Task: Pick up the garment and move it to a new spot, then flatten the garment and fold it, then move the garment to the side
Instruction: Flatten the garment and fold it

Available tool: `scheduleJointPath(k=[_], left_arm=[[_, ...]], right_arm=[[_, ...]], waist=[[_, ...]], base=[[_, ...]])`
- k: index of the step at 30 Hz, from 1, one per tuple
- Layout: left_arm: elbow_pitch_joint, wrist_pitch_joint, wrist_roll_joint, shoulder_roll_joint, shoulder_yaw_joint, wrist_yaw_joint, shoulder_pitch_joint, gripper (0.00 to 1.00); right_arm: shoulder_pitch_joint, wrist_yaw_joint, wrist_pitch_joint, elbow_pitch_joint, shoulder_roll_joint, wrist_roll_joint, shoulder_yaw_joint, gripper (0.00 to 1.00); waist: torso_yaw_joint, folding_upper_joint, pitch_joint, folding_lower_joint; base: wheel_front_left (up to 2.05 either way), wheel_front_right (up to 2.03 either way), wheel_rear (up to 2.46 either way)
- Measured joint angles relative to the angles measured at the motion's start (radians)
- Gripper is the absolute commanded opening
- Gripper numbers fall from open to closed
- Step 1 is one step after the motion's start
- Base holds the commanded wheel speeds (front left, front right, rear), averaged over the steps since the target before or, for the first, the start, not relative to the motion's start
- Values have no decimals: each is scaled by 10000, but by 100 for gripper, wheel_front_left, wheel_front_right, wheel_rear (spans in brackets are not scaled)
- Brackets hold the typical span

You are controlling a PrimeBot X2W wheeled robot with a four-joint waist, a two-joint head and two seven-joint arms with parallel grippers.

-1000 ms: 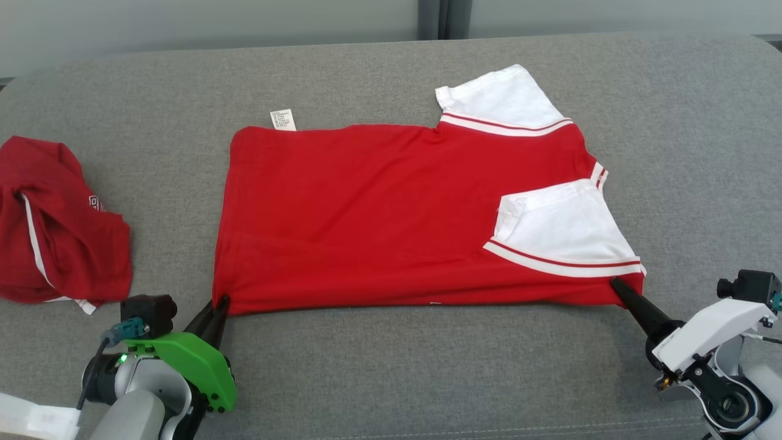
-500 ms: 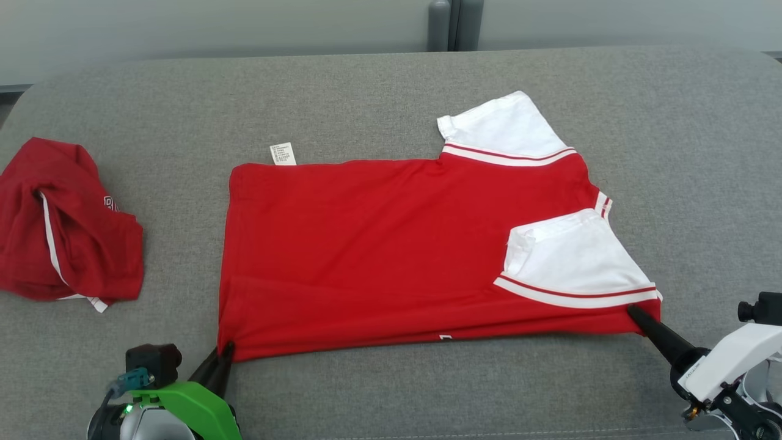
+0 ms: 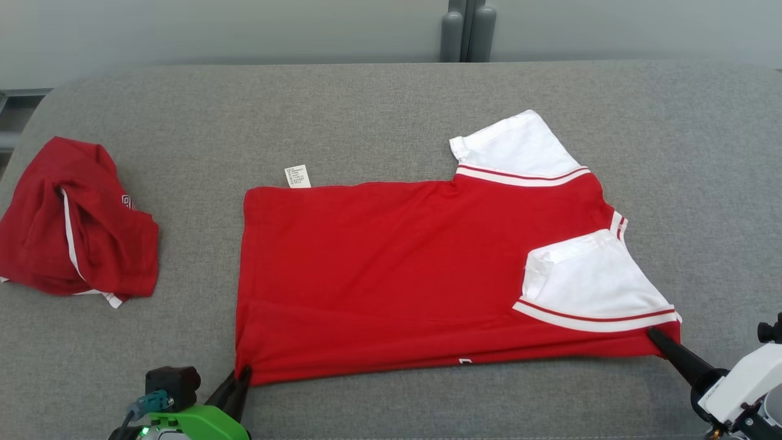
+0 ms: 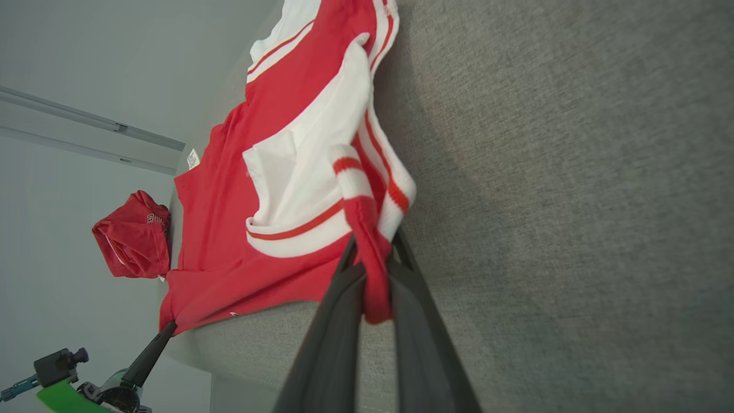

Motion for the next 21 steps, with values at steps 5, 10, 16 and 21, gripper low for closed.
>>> scheduleJointPath(k=[5, 10, 16, 21], left_arm=[[-288, 130, 75, 31, -17, 157, 37, 96], [-525, 257, 44, 113, 121, 314, 294, 100], [-1051, 265, 67, 349, 328, 518, 339, 100], [-1480, 267, 102, 539, 485, 635, 339, 100]], right_arm=[[175, -128, -4, 25, -27, 2, -31, 100], [182, -198, -23, 10, -44, 4, -104, 100], [320, -263, -207, -59, -46, 2, -165, 100], [355, -295, -385, -173, -104, -40, -261, 100]], waist=[[25, 0, 4, 0], [10, 0, 5, 0], [-24, 0, -23, 0], [-61, 0, -34, 0]], base=[[0, 0, 0], [0, 0, 0], [0, 0, 0], [0, 0, 0]])
